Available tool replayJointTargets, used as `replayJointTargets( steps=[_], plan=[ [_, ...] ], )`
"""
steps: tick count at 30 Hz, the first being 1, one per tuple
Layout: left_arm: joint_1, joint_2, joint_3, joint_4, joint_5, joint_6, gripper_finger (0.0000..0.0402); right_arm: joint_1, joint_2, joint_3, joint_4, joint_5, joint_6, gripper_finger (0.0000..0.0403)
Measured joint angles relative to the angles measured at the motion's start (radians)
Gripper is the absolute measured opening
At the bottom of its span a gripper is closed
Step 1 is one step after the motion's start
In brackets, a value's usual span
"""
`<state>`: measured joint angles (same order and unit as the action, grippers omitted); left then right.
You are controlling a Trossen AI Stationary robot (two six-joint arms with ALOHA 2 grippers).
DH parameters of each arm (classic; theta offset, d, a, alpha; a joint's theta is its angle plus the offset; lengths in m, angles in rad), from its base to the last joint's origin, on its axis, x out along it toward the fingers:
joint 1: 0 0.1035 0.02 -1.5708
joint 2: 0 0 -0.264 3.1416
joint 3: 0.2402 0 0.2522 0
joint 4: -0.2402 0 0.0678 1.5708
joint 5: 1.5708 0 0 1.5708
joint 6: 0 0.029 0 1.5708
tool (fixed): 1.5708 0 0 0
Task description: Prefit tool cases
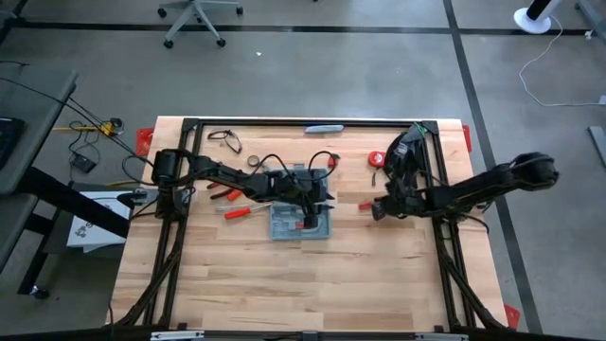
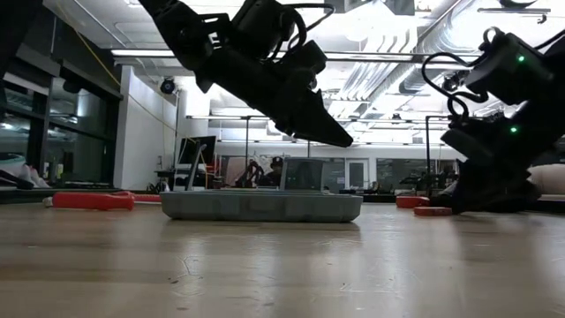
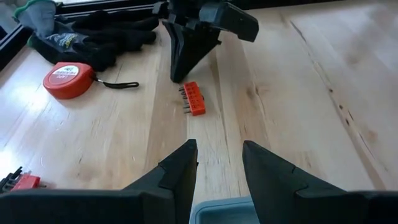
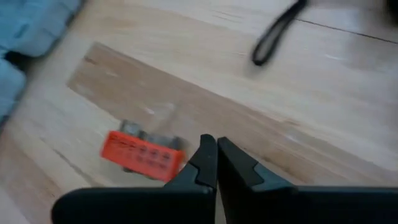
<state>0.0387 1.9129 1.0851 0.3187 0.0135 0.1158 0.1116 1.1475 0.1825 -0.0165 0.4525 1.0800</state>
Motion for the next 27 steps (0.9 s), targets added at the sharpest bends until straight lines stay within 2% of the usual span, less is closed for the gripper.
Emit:
replayJointTargets(
  steps=[6, 16, 21, 27],
  plan=[
    [0.000, 0.000, 0.000, 0.000, 0.000, -0.006, 0.0122, 0.006, 0.084, 0.001, 0.120, -0.034, -0.007, 0.0001],
    [0.000, 0.000, 0.000, 0.000, 0.000, -0.009, 0.0122, 0.036, 0.186, -0.001, 0.331, -0.032, -0.042, 0.0000],
    [-0.001, 0.000, 0.000, 0.000, 0.001, -0.032, 0.0122, 0.036, 0.182, -0.001, 0.316, 0.027, -0.056, 0.0000],
    [-0.006, 0.000, -0.001, 0.000, 0.001, -0.052, 0.0122, 0.036, 0.142, -0.001, 0.248, 0.036, -0.065, 0.0000]
  ],
)
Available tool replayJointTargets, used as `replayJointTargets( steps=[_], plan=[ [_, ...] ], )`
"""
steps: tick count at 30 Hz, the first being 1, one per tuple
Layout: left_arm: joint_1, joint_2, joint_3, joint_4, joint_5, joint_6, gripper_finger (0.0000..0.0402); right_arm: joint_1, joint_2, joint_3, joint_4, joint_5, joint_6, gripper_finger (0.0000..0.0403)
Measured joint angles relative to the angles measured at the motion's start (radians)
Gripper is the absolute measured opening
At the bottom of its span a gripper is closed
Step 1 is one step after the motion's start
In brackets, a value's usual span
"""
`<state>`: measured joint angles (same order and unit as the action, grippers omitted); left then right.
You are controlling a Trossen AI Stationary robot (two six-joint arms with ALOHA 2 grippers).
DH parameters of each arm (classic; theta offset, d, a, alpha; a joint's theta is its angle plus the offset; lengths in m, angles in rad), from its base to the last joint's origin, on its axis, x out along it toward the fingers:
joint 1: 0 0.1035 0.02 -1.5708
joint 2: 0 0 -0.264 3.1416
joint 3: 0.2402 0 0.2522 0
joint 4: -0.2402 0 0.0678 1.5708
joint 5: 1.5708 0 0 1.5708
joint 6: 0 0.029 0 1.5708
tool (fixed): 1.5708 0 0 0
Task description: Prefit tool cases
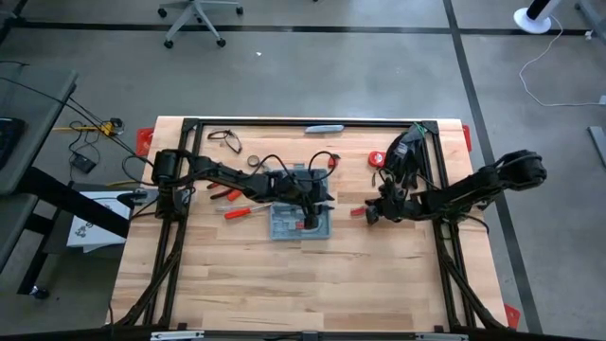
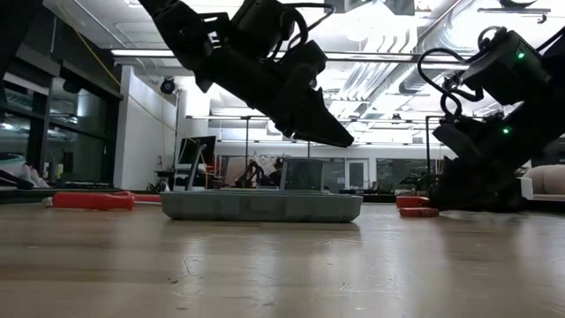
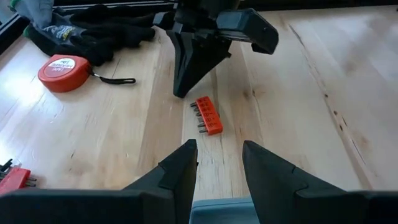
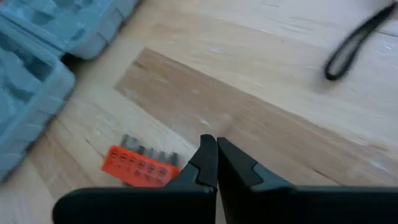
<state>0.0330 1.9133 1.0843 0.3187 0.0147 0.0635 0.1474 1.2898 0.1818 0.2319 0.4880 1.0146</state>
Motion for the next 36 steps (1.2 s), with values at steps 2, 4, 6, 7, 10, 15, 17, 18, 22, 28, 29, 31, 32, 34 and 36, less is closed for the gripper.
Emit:
replayJointTargets(
  steps=[2, 4, 6, 7, 10, 15, 17, 18, 22, 28, 29, 31, 32, 34, 36],
  plan=[
    [-0.001, 0.000, 0.000, 0.000, 0.000, 0.000, 0.0122, 0.000, -0.011, 0.000, -0.033, -0.004, 0.011, 0.0000],
    [-0.002, 0.000, 0.000, 0.001, 0.000, 0.000, 0.0122, 0.000, -0.012, 0.001, -0.048, -0.027, 0.017, 0.0000],
    [-0.001, 0.000, 0.000, 0.001, 0.000, -0.001, 0.0122, 0.005, -0.008, 0.002, -0.050, -0.047, 0.026, 0.0000],
    [-0.001, 0.000, 0.000, 0.002, 0.000, -0.003, 0.0122, 0.015, -0.007, 0.002, -0.050, -0.049, 0.037, 0.0000],
    [-0.001, 0.003, 0.000, 0.015, 0.000, -0.008, 0.0122, 0.048, -0.007, 0.002, -0.032, -0.063, 0.058, 0.0000],
    [-0.003, 0.022, 0.000, 0.058, 0.000, -0.018, 0.0122, 0.089, -0.006, 0.002, -0.015, -0.082, 0.088, 0.0000],
    [-0.003, 0.028, -0.001, 0.050, 0.006, -0.019, 0.0122, 0.093, -0.006, 0.000, -0.005, -0.083, 0.088, 0.0000],
    [-0.004, 0.032, -0.001, 0.056, 0.006, -0.019, 0.0122, 0.093, -0.005, 0.000, 0.003, -0.085, 0.087, 0.0000],
    [-0.007, 0.047, 0.000, 0.068, 0.010, -0.027, 0.0122, 0.094, -0.004, 0.000, 0.031, -0.096, 0.080, 0.0000],
    [-0.009, 0.114, 0.053, 0.113, 0.067, -0.005, 0.0122, 0.094, 0.034, 0.000, 0.092, -0.082, 0.060, 0.0000],
    [-0.009, 0.130, 0.077, 0.102, 0.085, 0.010, 0.0122, 0.093, 0.048, 0.000, 0.109, -0.080, 0.059, 0.0000],
    [-0.010, 0.160, 0.132, 0.064, 0.109, 0.069, 0.0122, 0.093, 0.082, 0.001, 0.152, -0.075, 0.056, 0.0000],
    [-0.010, 0.177, 0.163, 0.032, 0.113, 0.098, 0.0122, 0.093, 0.099, 0.005, 0.162, -0.069, 0.052, 0.0000],
    [-0.010, 0.211, 0.226, -0.046, 0.114, 0.144, 0.0122, 0.094, 0.130, 0.020, 0.167, -0.055, 0.050, 0.0000],
    [-0.005, 0.246, 0.293, -0.145, 0.119, 0.164, 0.0122, 0.094, 0.154, 0.035, 0.171, -0.043, 0.050, 0.0000]
  ],
)
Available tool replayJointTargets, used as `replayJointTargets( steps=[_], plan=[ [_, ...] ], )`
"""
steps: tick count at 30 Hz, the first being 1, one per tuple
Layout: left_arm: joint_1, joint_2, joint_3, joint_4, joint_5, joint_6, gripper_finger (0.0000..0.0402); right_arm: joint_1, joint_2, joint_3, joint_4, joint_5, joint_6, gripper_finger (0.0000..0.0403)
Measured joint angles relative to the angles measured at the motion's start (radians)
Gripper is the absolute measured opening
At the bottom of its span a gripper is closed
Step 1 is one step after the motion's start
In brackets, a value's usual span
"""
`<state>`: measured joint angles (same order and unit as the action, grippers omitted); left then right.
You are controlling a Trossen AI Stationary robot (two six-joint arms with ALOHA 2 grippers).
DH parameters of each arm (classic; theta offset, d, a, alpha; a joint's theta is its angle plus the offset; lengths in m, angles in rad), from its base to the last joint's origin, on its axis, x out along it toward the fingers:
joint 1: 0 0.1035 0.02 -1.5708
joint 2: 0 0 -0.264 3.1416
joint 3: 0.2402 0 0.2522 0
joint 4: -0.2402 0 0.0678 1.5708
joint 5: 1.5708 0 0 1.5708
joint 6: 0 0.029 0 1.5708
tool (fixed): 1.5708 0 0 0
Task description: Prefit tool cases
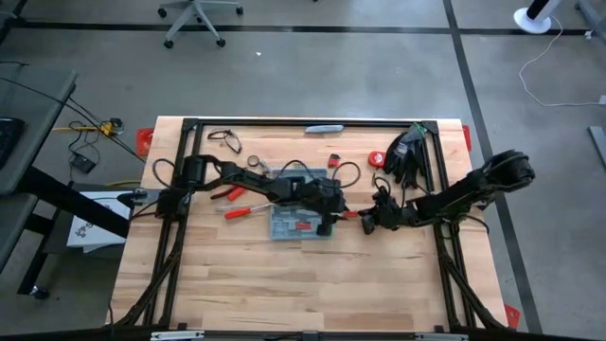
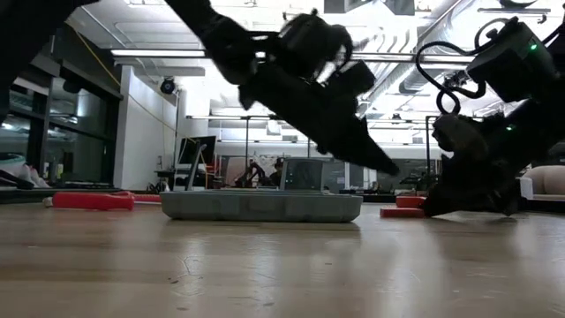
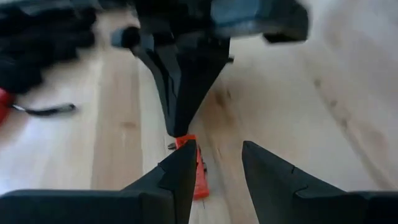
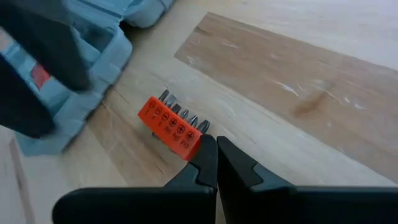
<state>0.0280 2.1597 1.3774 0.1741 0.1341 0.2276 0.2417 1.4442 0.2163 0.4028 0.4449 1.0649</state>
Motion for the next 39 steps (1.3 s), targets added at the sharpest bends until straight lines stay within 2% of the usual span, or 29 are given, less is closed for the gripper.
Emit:
replayJointTargets(
  steps=[7, 14, 19, 25, 31, 35, 39],
  plan=[
    [0.026, 0.091, 0.143, -0.183, 0.009, 0.010, 0.0161, -0.001, 0.017, 0.026, -0.012, 0.025, -0.056, 0.0000],
    [0.043, 0.095, 0.166, -0.201, 0.011, -0.049, 0.0222, -0.001, 0.006, 0.025, -0.037, 0.029, -0.064, 0.0000],
    [0.038, 0.108, 0.167, -0.191, 0.011, -0.093, 0.0242, -0.001, 0.006, 0.025, -0.039, 0.036, -0.079, 0.0000],
    [0.021, 0.147, 0.167, -0.169, 0.001, -0.127, 0.0243, -0.002, 0.006, 0.025, -0.047, 0.050, -0.079, 0.0000],
    [0.003, 0.150, 0.166, -0.169, -0.127, -0.148, 0.0240, -0.002, 0.006, 0.025, -0.047, 0.051, -0.079, 0.0000],
    [0.001, 0.152, 0.166, -0.172, -0.136, -0.155, 0.0215, -0.002, 0.006, 0.025, -0.047, 0.051, -0.079, 0.0000],
    [0.010, 0.171, 0.168, -0.166, -0.069, -0.182, 0.0173, -0.002, 0.006, 0.025, -0.047, 0.051, -0.079, 0.0000]
  ],
)
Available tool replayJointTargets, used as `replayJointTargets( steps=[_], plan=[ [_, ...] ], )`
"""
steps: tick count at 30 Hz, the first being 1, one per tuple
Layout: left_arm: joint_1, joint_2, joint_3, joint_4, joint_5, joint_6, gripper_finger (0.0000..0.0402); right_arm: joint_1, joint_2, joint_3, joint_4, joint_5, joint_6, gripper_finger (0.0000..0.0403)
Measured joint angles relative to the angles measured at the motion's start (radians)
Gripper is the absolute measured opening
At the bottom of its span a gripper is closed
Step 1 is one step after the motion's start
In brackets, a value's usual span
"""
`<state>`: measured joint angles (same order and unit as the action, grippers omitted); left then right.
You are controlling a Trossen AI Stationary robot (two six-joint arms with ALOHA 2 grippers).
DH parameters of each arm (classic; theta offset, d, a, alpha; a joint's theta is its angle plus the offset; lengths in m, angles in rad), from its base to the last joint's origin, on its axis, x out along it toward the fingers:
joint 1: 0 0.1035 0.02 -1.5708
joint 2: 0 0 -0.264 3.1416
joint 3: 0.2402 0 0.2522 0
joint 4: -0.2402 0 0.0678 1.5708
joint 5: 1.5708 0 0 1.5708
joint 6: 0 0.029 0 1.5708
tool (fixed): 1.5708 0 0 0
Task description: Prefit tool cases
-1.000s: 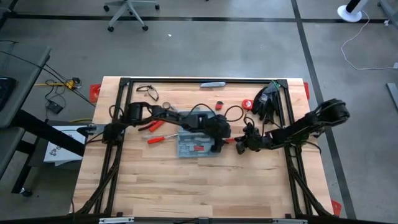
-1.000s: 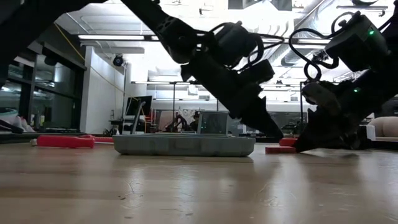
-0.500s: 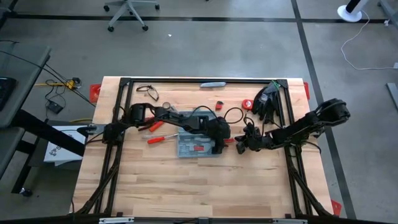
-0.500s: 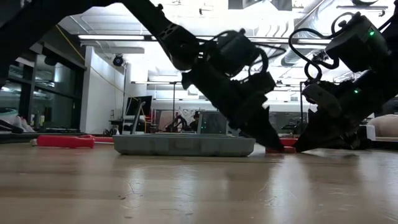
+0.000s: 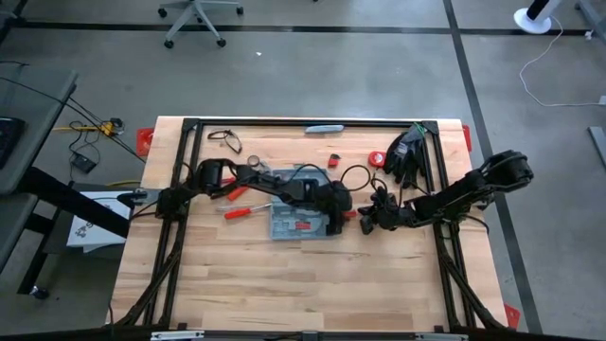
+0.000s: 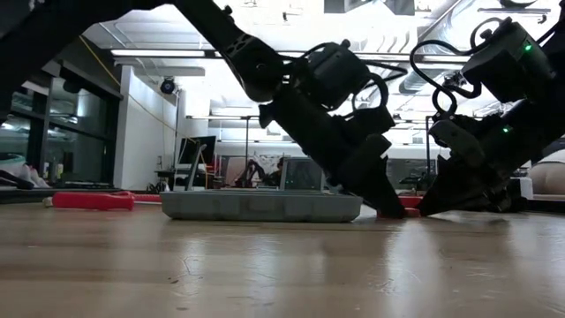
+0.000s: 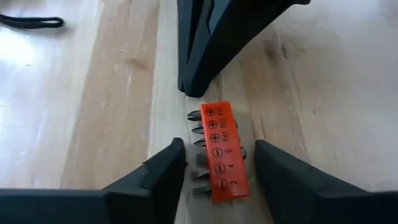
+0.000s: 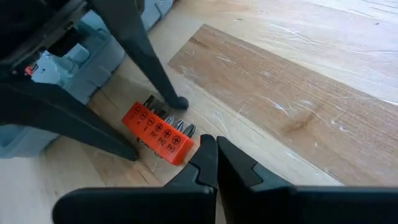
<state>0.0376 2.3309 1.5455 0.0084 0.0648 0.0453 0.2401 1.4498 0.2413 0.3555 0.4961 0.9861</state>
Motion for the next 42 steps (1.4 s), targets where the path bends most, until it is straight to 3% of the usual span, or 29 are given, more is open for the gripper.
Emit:
replayJointTargets(
  steps=[9, 36, 42],
  plan=[
    [0.010, 0.016, 0.001, 0.005, 0.050, -0.036, 0.0082, 0.000, 0.000, 0.000, 0.000, 0.000, 0.000, 0.0000],
    [0.008, -0.092, -0.006, -0.034, -0.003, 0.061, 0.0082, 0.003, 0.000, -0.001, -0.001, 0.012, -0.034, 0.0000],
    [0.008, -0.144, -0.005, -0.116, -0.051, 0.105, 0.0082, 0.002, -0.001, -0.001, -0.001, 0.012, -0.045, 0.0000]
  ],
)
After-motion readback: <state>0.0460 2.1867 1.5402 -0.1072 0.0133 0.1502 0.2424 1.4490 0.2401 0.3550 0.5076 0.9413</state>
